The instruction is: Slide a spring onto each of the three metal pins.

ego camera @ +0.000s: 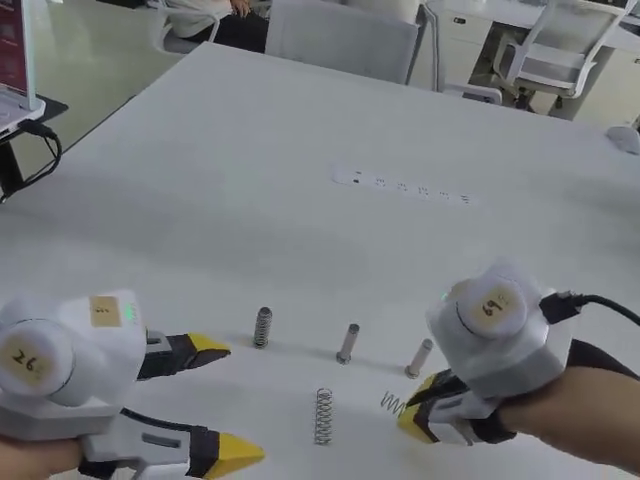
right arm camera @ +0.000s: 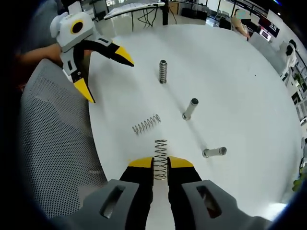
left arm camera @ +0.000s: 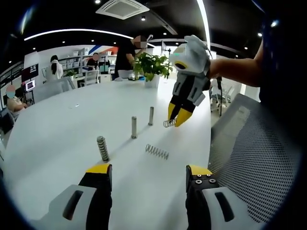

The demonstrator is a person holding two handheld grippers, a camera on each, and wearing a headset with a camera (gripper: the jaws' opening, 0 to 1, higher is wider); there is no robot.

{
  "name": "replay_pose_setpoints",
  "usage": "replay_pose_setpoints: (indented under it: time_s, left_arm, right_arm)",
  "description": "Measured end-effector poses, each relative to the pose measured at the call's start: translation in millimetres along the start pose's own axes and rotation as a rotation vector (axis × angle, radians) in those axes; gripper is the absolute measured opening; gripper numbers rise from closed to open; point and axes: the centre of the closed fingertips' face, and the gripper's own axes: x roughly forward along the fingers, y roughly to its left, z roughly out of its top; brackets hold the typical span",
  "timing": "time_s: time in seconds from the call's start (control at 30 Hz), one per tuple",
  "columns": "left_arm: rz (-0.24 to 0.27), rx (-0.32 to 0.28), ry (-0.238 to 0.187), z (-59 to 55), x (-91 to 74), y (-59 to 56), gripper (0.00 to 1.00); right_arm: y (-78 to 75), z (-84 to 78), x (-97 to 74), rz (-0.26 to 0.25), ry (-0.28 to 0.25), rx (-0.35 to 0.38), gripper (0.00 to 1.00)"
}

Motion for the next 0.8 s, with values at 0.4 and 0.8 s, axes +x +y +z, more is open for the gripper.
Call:
replay_pose_setpoints:
  time_s: [0.4,0.8]
  left_arm:
    - [-0.043,0.034,-0.025,17.7,3.5,-7.9,0.48]
    - [-0.114,0.076,-0.014,23.1,14.9,-22.9,0.33]
  right_arm:
    - [31.9,47.6,7.4,0.119,-0.007,-0.259,0.08]
    - [54.8,66.2,15.8,0.190,0.028,-0.424,0.08]
